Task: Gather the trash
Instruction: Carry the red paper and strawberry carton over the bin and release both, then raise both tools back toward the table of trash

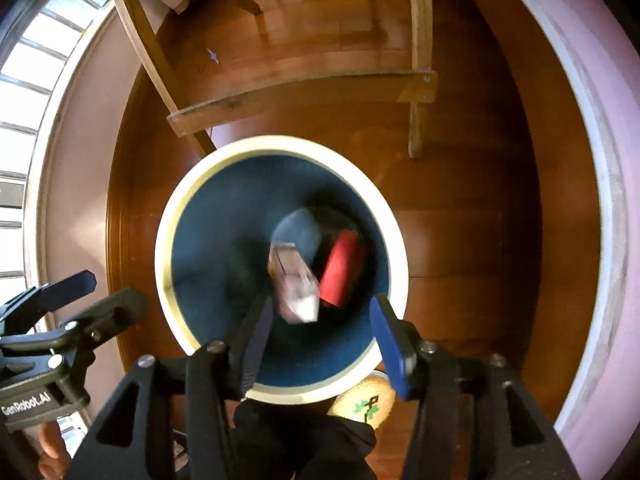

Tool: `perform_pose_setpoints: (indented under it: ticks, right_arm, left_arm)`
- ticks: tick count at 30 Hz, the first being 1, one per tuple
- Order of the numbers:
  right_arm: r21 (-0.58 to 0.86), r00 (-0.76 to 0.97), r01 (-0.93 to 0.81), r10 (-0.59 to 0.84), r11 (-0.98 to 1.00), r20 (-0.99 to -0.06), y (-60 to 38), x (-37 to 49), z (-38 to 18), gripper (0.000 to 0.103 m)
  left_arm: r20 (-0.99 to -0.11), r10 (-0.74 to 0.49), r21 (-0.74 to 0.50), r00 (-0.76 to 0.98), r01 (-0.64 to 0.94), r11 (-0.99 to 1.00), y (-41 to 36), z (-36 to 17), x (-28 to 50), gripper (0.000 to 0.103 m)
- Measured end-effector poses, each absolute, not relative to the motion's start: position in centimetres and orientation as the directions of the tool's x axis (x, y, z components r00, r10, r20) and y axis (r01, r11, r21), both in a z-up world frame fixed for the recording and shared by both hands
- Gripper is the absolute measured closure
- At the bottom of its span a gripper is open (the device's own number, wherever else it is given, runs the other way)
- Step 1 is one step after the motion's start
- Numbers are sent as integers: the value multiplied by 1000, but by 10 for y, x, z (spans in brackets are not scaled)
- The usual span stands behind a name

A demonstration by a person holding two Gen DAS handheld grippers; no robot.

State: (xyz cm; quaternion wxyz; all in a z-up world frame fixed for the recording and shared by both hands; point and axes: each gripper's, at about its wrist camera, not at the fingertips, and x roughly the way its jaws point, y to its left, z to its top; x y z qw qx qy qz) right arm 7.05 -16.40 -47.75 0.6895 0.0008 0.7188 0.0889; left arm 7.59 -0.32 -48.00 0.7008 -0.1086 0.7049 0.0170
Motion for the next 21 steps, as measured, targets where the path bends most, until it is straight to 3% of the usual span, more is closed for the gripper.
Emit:
perform_pose_setpoints:
  ticks: [6,21]
  right_arm:
    - [110,2,-105,111,988,-994,-163,73,-431,52]
    - [87,143,-71,97,994,-985,-141,61,-218,52]
  left_arm:
    - [-991,-111,-122,69,-190,974,-1,-427,69,18]
    - [-959,-60,-73,277,-37,997,12,-189,50,18]
